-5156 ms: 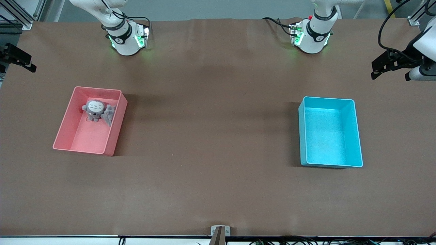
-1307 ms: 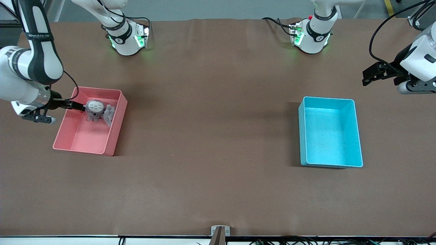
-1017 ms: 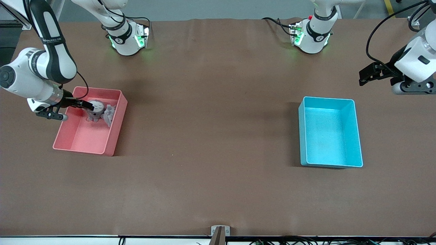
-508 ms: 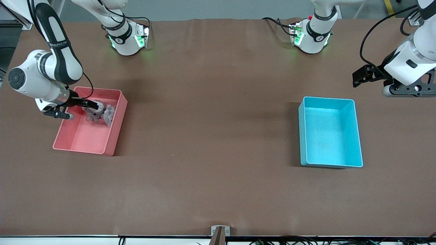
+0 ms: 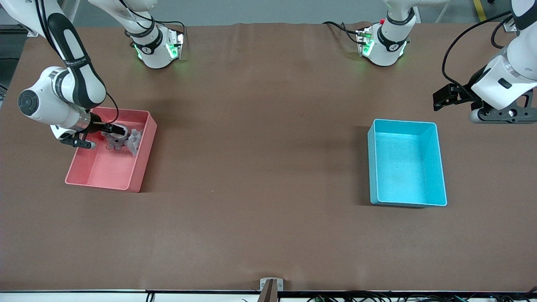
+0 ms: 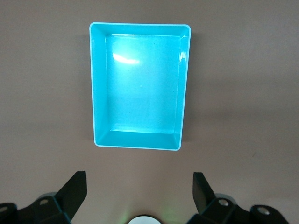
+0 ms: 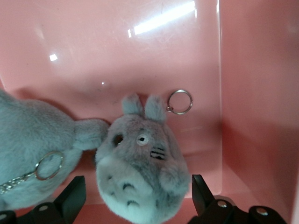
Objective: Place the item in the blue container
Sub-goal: 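Close the right gripper on the grey plush and lift it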
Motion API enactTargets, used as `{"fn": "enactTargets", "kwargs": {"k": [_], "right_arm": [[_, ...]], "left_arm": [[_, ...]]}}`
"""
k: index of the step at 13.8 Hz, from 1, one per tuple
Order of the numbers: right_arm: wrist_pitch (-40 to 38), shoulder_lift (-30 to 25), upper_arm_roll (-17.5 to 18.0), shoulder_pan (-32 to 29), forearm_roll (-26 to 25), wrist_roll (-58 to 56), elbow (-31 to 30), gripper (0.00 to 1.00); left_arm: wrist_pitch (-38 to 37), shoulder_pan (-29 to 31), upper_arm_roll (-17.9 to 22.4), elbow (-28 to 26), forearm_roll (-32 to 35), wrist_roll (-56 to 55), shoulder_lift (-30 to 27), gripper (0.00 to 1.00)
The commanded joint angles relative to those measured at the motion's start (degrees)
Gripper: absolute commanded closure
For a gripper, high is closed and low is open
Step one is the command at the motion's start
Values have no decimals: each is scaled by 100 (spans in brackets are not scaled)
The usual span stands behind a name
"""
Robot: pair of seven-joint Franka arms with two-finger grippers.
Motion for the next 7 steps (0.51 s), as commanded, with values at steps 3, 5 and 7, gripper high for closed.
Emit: {"fn": "enactTargets", "kwargs": {"k": [3,5,7], "right_arm": [[181,77,76,-131,80,1,-73,5],[163,86,76,-114,98,9,-73,15],[110,78,76,-122,98,9,-64,40]], "left_arm": [[78,23,-20,-48,-85,25,-26,0],[78,23,-20,-48,-85,25,-26,0],[69,32,-20,-56,-85,25,-26,0]]}}
